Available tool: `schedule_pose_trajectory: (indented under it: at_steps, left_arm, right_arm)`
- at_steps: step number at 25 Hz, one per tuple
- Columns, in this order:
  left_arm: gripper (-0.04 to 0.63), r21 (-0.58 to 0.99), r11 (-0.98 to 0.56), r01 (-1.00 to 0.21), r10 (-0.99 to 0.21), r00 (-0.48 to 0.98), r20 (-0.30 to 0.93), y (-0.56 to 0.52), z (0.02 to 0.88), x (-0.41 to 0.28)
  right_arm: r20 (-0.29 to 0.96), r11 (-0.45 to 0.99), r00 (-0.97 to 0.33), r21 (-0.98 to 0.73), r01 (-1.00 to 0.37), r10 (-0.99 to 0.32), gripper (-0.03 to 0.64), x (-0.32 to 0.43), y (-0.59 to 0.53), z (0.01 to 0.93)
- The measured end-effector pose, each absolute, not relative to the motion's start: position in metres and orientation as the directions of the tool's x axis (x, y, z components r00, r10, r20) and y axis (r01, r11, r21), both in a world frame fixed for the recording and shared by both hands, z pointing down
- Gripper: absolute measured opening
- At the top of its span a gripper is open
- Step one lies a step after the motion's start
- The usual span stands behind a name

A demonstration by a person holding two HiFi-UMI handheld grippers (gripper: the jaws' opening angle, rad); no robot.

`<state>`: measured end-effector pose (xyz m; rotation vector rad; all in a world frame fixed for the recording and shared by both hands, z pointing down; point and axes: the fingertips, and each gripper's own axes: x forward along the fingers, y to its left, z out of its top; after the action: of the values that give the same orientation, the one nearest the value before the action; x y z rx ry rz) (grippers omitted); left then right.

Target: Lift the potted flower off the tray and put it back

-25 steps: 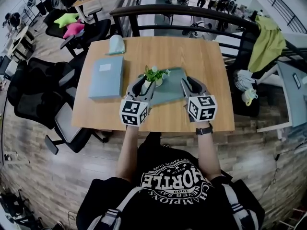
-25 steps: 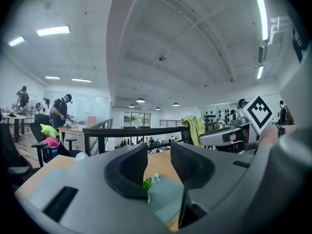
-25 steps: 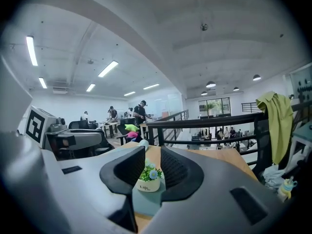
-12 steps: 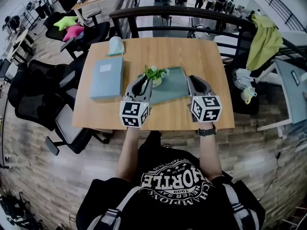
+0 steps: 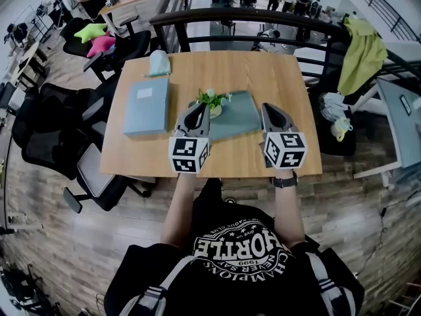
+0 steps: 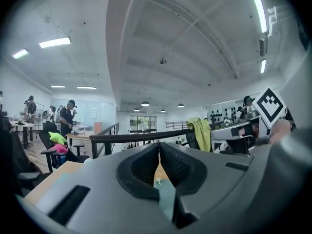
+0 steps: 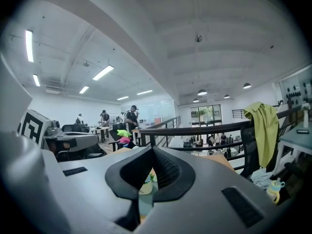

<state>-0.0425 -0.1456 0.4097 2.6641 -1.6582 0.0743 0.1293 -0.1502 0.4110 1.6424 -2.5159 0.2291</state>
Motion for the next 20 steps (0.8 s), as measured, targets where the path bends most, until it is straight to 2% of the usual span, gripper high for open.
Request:
schedule_pose_trajectory:
  at_steps: [20]
  left_arm:
    - [0.02,-0.041,-0.439,-0.898,-0.898,0.437,0.049,-0.142,0.42,-0.033]
  right_arm:
    - [0.201,0.38,-0.384,-0.057,-0.923,-0.901,0.021,0.143,-0.142,0.419]
